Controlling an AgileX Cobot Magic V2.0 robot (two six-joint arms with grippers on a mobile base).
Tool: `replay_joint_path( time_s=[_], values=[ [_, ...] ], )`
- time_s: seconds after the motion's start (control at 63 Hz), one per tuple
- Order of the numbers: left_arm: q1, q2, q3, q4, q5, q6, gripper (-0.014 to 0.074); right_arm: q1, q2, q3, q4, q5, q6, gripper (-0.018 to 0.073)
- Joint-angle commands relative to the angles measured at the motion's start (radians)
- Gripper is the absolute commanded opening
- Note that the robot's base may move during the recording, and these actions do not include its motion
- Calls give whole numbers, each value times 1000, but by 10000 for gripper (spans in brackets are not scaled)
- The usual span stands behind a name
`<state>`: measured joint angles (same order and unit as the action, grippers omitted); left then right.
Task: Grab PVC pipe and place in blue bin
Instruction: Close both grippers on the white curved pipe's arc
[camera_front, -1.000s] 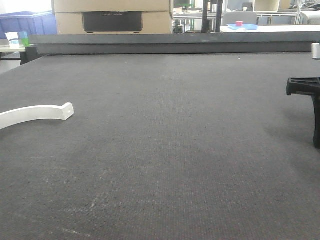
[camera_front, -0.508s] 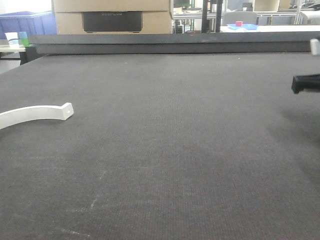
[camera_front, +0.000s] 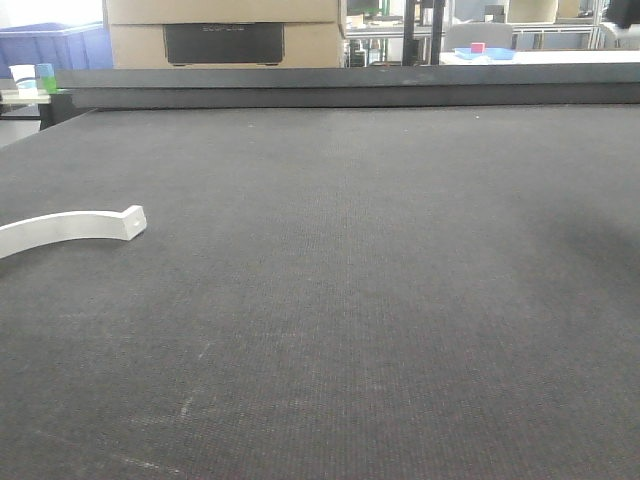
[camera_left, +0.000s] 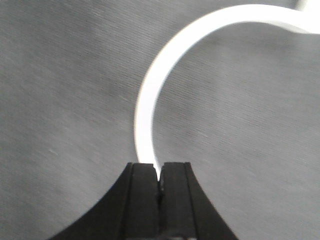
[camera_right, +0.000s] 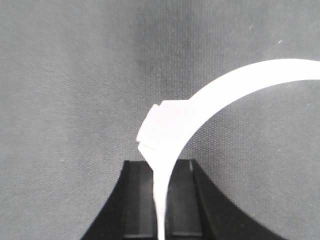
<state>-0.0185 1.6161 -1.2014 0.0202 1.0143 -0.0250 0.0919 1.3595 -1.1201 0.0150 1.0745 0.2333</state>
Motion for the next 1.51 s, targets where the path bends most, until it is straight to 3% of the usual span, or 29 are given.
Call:
replay_joint_path(
  time_s=[0.0, 0.27, 0.698, 1.142, 1.253, 1.38, 1.491],
  values=[
    [-3, 13, -9, 13, -52, -6, -87, 1, -16, -8, -3, 3, -8, -167],
    [-5, 29, -9, -12, -85, -6, 227, 1, -14, -8, -3, -1, -8, -167],
    [-5, 146, -9, -12, -73, -6, 233, 1, -14, -8, -3, 3, -8, -167],
    [-5, 192, -9, -14, -57, -6, 209, 1, -14, -8, -3, 11, -8, -167],
    [-5, 192, -9, -14, -55, -6, 104, 1, -14, -8, -3, 11, -8, -167],
    [-5, 192, -9, -20, -49, -6, -111, 1, -14, -8, -3, 2, -8, -167],
    [-5, 192, -9, -39, -32, -6, -111, 1, -14, -8, -3, -1, -8, -167]
  ],
)
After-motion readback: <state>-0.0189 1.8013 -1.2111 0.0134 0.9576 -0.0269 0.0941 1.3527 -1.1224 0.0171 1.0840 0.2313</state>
